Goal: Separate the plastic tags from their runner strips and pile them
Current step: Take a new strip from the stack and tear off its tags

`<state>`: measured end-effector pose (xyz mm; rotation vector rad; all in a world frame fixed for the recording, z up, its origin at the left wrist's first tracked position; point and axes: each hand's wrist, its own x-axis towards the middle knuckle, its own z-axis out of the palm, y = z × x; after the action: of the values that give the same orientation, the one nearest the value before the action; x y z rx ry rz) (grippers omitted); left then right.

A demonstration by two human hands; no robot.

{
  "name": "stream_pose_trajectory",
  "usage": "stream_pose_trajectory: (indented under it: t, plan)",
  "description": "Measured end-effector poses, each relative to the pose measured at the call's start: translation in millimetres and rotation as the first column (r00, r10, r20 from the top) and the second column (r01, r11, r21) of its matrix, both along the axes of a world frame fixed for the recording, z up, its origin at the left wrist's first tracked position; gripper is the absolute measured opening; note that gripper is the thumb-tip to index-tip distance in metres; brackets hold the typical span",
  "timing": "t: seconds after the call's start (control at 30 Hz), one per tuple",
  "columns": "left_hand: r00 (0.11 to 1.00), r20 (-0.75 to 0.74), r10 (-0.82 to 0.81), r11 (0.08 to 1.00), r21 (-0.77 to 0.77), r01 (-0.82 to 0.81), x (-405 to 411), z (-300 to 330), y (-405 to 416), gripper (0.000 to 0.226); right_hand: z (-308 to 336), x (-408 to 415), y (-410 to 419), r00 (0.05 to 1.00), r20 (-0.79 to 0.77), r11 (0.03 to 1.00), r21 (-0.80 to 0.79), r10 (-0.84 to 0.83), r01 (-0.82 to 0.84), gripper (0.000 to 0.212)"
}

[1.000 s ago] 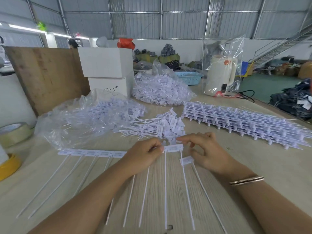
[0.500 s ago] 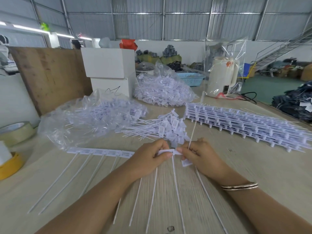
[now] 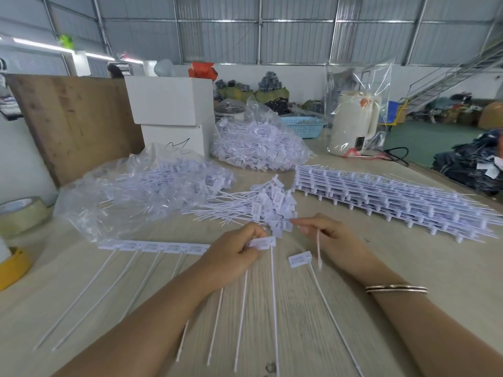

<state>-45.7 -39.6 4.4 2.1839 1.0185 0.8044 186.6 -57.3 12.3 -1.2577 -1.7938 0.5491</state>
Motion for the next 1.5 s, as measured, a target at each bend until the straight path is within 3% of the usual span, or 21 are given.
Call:
stream_pose_trajectory:
  t: [0.17,0.33,0.47,0.57,0.7,0.83,0.9,1.03,1.13,1.23,1.37,1.5]
  plan:
    - [0.994,-0.036,0.1,0.991,0.096,-0.097,0,-1,1,0.024,0,-1,-1,0.975,0.126,0.978,-0.129,0.183,-0.167,0.052]
    - [0.986,-0.017,0.165,0.964,0.215,-0.158,-1,-2,1,0.022,6,-6,-9,0.959,-0.073,0.955,-0.095,0.275,-0.281,0.047]
    - [0.986,-0.034,0.165,0.953,0.264,-0.151,3,0,-1,0.022,9,-11,-12,0.981,-0.06,0.983,-0.012,0.182,-0.183,0.03]
    - [0.991,-0.026,0.133,0.957,0.264,-0.121,6,0,-3,0.021,8,-18,-14,0.976,0.134,0.975,0.124,0.169,-0.186,0.031]
    - [0.997,0.0,0.077,0.968,0.241,-0.075,9,2,-6,0.023,3,-27,-16,0.912,0.379,0.96,0.155,0.158,-0.231,0.044]
    - [0.998,0.029,0.056,0.977,0.205,-0.061,9,3,-7,0.034,3,-28,-16,0.937,0.321,0.969,0.152,0.137,-0.194,0.032]
    - [0.997,0.054,0.051,0.984,0.171,-0.059,10,3,-7,0.041,5,-27,-18,0.949,0.267,0.972,0.118,0.165,-0.202,0.045]
    - [0.996,0.084,0.02,0.993,0.117,-0.03,9,6,-7,0.039,4,-28,-18,0.88,0.463,0.96,0.182,0.106,-0.211,0.044]
    - [0.999,0.031,-0.01,0.994,0.113,0.006,9,6,-10,0.027,3,-31,-16,0.854,0.52,0.919,0.349,-0.027,-0.183,0.024]
    - [0.992,-0.063,0.106,0.977,0.191,-0.092,7,6,-7,0.014,2,-27,-12,0.88,0.469,0.916,0.381,-0.076,-0.124,0.021]
    - [0.948,-0.25,0.196,0.944,0.309,-0.113,3,3,2,0.036,-1,-25,-11,0.872,0.48,0.927,0.36,-0.091,-0.101,0.019]
    - [0.973,-0.183,0.142,0.96,0.264,-0.09,4,0,3,0.035,-1,-26,-11,0.884,0.462,0.94,0.328,-0.075,-0.092,0.013]
